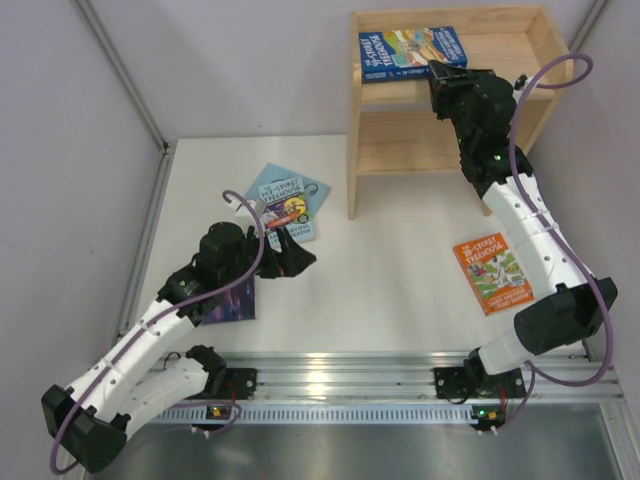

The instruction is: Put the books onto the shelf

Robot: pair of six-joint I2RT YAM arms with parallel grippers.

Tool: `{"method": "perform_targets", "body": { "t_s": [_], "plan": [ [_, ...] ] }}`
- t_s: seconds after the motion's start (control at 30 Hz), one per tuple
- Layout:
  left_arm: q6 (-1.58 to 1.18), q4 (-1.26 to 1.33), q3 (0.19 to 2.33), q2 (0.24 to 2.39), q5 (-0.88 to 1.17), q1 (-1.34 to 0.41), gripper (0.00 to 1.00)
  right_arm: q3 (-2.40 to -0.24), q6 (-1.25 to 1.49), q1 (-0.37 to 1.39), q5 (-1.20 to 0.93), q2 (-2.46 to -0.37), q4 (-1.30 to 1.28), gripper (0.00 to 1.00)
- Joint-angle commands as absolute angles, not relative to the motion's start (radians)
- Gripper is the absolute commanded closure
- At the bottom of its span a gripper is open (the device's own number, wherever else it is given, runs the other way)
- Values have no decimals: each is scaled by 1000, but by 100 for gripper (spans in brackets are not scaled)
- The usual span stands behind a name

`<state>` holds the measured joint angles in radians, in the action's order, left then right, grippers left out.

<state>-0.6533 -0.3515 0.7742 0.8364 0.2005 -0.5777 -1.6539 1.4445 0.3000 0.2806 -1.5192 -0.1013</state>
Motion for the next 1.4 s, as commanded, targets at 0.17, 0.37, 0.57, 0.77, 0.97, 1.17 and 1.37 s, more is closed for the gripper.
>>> {"method": "perform_targets", "body": {
  "t_s": [0.17, 0.37, 0.57, 0.77, 0.97, 1.17, 1.37],
  "plan": [
    [-652, -298, 793, 842, 198, -580, 3, -1718, 1309, 307, 347, -1514, -279, 59],
    [-663, -284, 779, 841, 219, -580, 3, -1758, 1235, 298, 354, -1483, -403, 52],
    [-673, -285, 772, 805, 224, -580, 4, -1824, 1177, 295, 345, -1493, -509, 55],
    [-676, -304, 770, 772, 225, -581, 4, -1911, 1095, 288, 299, -1532, -565, 60],
    [-675, -318, 773, 744, 221, -580, 4, -2002, 990, 279, 261, -1571, -627, 64],
    [-675, -318, 767, 750, 224, -580, 3, -1951, 965, 270, 232, -1574, -568, 66],
    [-669, -318, 773, 758, 213, -580, 4, -1905, 989, 267, 195, -1585, -476, 66]
  ]
}}
